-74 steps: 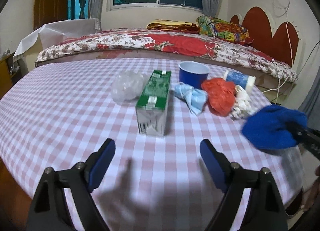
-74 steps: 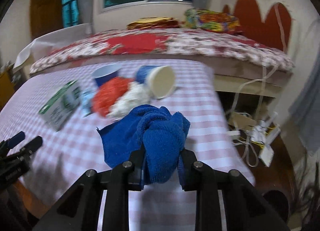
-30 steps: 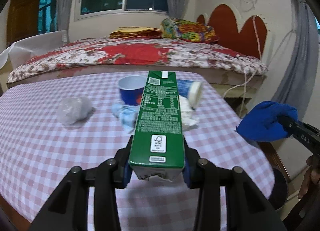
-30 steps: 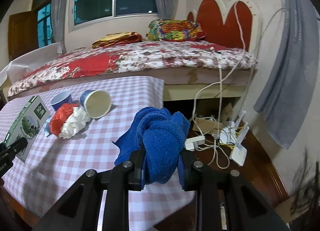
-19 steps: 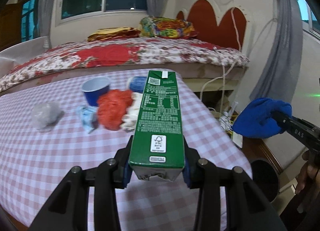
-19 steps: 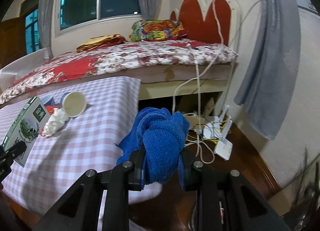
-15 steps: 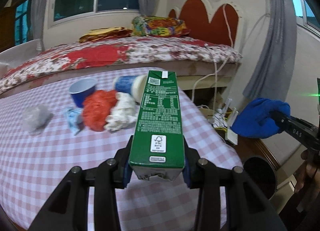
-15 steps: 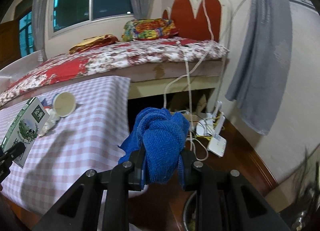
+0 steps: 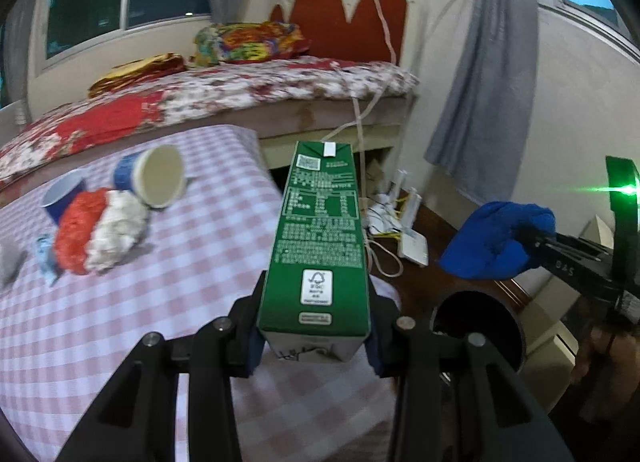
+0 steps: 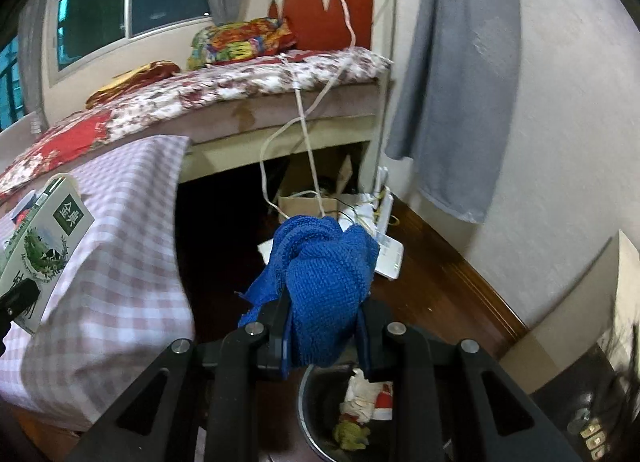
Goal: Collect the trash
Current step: 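Carry the green carton and blue towel over the black bin with both tools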
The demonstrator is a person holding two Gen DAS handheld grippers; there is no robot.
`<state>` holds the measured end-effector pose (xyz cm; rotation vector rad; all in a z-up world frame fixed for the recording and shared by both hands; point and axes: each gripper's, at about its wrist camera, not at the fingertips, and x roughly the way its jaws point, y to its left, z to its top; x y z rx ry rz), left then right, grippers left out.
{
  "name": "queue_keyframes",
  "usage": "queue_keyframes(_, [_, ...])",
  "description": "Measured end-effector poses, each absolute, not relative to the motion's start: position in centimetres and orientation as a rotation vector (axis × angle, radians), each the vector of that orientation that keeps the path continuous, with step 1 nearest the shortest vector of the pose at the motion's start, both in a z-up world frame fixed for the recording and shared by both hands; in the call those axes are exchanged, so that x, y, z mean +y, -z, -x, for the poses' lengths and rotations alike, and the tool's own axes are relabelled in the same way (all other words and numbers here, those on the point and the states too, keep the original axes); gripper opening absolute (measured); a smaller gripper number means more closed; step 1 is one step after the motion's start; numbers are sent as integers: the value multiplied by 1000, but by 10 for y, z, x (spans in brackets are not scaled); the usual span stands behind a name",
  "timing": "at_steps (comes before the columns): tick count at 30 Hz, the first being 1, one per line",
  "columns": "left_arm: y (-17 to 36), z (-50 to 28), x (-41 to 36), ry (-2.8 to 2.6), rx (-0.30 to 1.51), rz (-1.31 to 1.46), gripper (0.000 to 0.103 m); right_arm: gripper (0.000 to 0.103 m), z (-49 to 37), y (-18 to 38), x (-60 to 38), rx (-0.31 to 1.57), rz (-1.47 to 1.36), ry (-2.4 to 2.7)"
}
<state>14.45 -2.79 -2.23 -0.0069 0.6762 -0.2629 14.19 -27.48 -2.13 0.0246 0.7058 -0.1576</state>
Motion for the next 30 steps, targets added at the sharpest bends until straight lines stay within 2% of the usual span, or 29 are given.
queue_keyframes(15, [49, -131, -115, 495, 761, -68, 41, 26, -122, 63, -334, 808, -49, 282])
queue_keyframes(30, [124, -149, -196, 669, 976, -128, 41, 27, -117, 117, -374, 973, -88, 308])
